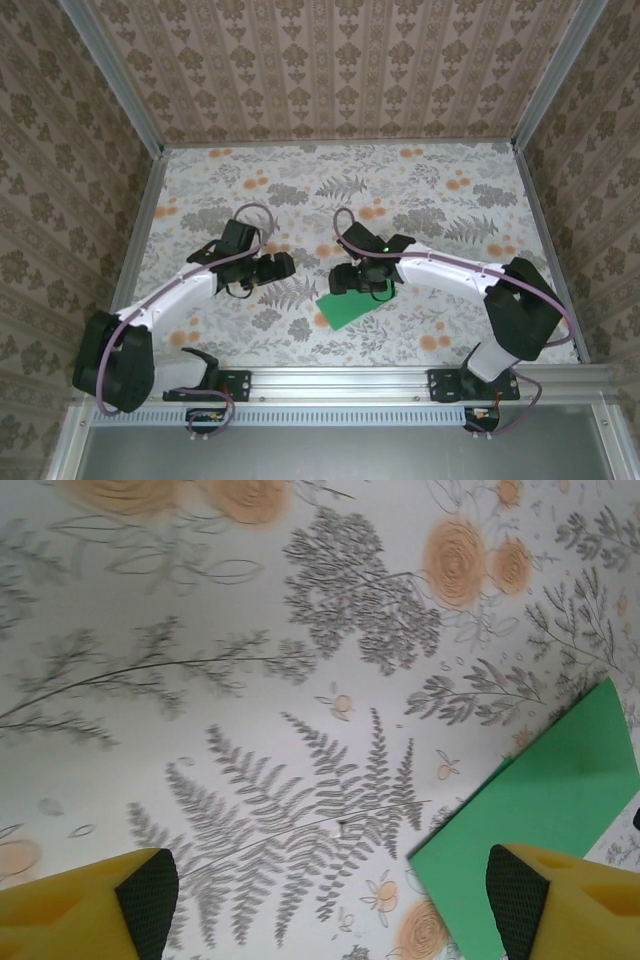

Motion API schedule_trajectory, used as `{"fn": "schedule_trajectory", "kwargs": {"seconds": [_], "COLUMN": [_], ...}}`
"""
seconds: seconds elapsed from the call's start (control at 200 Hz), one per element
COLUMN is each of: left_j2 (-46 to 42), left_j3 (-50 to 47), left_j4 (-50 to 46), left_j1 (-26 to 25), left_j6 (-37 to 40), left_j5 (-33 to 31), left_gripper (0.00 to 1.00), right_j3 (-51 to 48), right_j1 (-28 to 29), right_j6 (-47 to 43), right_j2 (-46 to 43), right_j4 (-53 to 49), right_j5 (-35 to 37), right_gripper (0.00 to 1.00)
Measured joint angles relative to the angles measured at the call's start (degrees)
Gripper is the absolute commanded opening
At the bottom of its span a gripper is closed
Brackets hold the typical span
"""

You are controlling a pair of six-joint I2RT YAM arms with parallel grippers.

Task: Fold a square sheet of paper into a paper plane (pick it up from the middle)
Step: Rotate the paper at the center of the table.

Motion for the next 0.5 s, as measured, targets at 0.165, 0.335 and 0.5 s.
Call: {"fn": "schedule_trajectory", "kwargs": {"seconds": [0.165,0.335,0.5], "left_j2": [4.74,7.43,9.18], "left_j3": [2.73,3.96,4.20], "left_j4": [1.05,1.84,2.67], "left_j1": [-3.28,-4.11,-5.29], "left_j6": [-0.02,-0.07,-0.48], "left_j5": [-0.15,-0.15,0.37], "left_gripper": [0.83,0.82,0.81], "right_j3": [-4.55,-4.61,-2.69], "right_j1": [-4.33,-6.73,-8.15], "right_j6": [5.75,7.32,6.75], "right_j2": [0.02,2.73,7.08], "right_j4": [0.20,1.95,1.42], "right_j5": [3.10,4.13,3.98], "right_gripper": [0.77,0.76,0.75]}}
